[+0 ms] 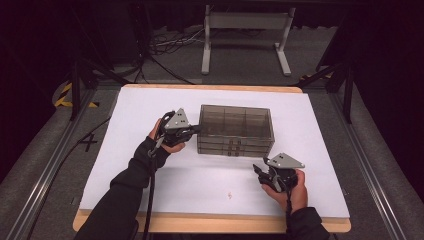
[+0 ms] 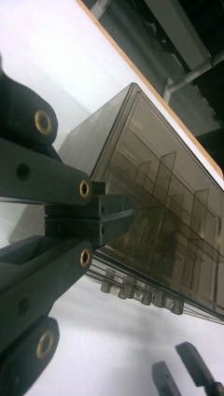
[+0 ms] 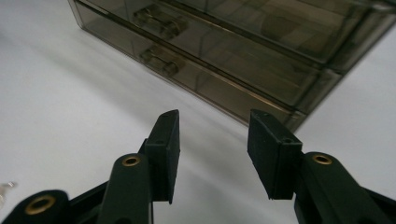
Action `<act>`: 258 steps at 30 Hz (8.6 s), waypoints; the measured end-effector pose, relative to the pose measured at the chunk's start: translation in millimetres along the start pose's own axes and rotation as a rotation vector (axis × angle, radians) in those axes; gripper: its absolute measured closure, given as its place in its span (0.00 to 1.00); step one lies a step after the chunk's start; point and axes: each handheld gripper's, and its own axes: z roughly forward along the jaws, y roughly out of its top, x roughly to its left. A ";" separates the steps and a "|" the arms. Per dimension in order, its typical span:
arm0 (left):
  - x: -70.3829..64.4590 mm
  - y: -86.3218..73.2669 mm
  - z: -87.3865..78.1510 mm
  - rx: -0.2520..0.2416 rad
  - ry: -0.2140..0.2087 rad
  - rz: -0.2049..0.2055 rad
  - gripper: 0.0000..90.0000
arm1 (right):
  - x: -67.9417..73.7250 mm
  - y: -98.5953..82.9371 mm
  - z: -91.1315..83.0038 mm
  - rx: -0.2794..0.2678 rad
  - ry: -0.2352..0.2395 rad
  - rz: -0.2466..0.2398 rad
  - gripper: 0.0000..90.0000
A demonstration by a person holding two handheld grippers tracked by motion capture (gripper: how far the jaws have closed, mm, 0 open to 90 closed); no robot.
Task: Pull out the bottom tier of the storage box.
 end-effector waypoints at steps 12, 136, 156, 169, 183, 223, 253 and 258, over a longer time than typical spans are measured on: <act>-1.7 -0.3 -1.2 0.001 -0.002 0.011 1.00 | 40.6 12.0 43.3 0.042 -0.041 0.167 0.56; -49.6 -56.6 23.3 0.268 0.017 -0.061 0.71 | -48.5 -12.9 20.3 0.066 0.168 -0.016 0.49; -48.7 -58.7 22.6 0.291 -0.015 -0.038 0.93 | -53.1 -14.5 10.9 0.083 0.134 -0.054 0.89; -54.6 -60.3 16.5 0.304 -0.070 -0.008 0.94 | -52.7 -17.2 4.7 0.091 0.160 -0.087 0.89; -61.8 -60.1 10.9 0.324 -0.108 0.025 0.95 | -50.4 -20.3 -3.4 0.112 0.189 -0.106 0.89; -70.1 -60.2 2.0 0.322 -0.145 0.043 0.90 | -39.6 -23.4 -14.7 0.142 0.207 -0.128 0.85; -94.3 -97.9 -62.3 0.078 0.042 -0.104 0.43 | 23.2 -5.8 -20.1 -0.009 0.421 -0.211 0.88; -94.3 -102.7 -61.2 0.107 0.065 -0.105 0.37 | 41.1 -3.4 -4.2 0.018 0.471 -0.251 0.88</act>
